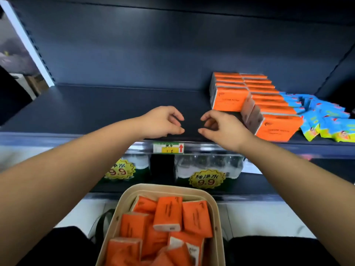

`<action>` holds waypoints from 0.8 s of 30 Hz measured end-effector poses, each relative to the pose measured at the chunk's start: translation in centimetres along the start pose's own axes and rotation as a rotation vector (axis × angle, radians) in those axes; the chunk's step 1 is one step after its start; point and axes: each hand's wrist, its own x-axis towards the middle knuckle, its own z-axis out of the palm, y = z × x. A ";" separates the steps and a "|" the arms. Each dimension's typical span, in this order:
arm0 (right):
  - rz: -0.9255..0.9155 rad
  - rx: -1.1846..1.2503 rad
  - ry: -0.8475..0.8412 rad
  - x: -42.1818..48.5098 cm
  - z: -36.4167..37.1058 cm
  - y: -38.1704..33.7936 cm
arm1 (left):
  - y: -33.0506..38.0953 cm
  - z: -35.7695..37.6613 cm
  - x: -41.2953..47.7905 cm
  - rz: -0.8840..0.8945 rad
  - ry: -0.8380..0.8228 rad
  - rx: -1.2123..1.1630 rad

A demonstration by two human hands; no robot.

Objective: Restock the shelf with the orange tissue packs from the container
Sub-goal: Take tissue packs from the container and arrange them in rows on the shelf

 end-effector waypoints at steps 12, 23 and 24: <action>0.297 0.138 -0.316 -10.2 13.3 0.5 | -13.4 10.3 -8.9 -0.234 -0.070 -0.057; 0.546 0.021 -0.676 -13.9 18.5 3.6 | -21.3 14.7 -9.2 -0.468 -0.142 -0.034; 0.565 0.060 -0.695 -14.0 18.9 3.5 | -21.7 14.9 -9.0 -0.470 -0.158 -0.050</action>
